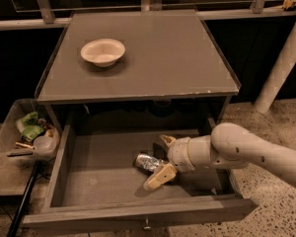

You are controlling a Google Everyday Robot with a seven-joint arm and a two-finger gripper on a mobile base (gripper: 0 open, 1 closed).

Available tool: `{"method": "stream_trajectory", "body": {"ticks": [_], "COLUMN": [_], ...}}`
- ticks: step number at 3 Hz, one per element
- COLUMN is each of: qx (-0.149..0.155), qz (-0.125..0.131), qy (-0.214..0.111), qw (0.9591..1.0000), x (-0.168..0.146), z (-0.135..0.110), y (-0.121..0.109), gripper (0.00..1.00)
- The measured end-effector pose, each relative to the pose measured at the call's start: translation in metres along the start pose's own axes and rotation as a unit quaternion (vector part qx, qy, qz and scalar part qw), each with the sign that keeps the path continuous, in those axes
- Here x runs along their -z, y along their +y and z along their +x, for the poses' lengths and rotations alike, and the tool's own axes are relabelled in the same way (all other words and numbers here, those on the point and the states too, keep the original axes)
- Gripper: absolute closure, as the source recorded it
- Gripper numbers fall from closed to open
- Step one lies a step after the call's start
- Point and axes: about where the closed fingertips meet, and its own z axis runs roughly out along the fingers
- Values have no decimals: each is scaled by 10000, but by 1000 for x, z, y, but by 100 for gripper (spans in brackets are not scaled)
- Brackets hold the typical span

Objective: Place redbull can into top drawer

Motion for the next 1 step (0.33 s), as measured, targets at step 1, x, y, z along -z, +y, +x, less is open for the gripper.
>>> {"method": "stream_trajectory", "body": {"ticks": [1], "qx": [0], "qz": [0], "qy": [0], "qw": [10000], "x": [0], "z": [0], "y": [0], "gripper": [0]}}
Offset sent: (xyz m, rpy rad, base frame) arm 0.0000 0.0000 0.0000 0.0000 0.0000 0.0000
